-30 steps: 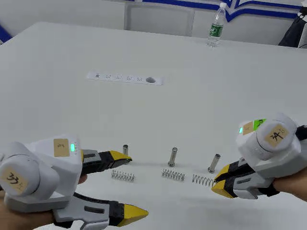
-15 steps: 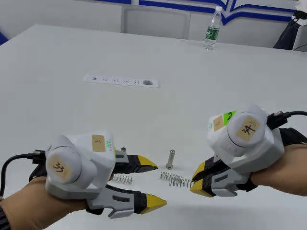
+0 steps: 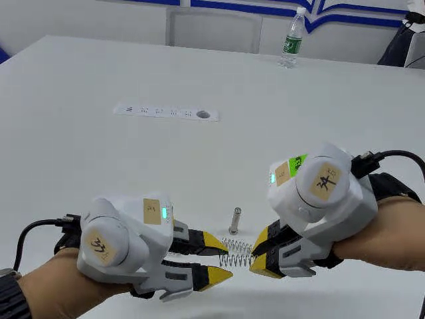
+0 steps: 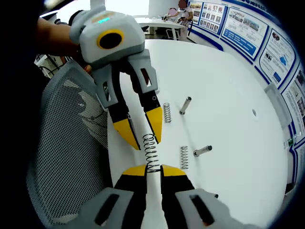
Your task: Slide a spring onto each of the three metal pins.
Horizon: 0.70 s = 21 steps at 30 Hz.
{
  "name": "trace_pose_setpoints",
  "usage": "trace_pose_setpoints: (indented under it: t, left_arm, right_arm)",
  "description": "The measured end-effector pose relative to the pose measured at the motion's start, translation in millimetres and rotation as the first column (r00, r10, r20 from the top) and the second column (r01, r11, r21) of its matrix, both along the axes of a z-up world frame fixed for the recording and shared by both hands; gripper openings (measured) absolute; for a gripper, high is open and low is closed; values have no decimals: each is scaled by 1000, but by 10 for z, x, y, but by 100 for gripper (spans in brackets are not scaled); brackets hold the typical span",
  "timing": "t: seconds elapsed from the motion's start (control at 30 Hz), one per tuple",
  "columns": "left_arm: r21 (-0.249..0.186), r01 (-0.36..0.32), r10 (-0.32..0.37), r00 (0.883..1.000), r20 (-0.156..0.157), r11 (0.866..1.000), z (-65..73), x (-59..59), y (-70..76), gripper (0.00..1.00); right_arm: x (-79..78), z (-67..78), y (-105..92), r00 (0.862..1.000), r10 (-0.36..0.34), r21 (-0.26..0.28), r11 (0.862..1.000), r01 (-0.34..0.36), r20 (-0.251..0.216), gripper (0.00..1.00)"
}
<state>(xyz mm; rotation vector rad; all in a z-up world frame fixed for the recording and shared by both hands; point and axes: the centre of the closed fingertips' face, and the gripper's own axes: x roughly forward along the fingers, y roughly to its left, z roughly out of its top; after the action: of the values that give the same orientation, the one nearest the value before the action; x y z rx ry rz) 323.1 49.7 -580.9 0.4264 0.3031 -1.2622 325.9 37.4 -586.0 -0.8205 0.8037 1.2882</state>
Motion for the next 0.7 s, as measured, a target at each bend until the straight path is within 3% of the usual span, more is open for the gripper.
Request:
trace_pose_setpoints:
  t: [0.27, 0.7]
  left_arm:
    - [15, -9, 8, 1000, 10, 1000, -28, 10, 32, 12]
    - [11, -11, 11, 1000, 16, 1000, -13, 8, 21, 11]
  right_arm:
    - [-50, 111, 49, 1000, 13, 29, 999, -13, -10, 11]
    - [-80, 353, 227, 999, 36, 101, 994, -38, 24, 11]
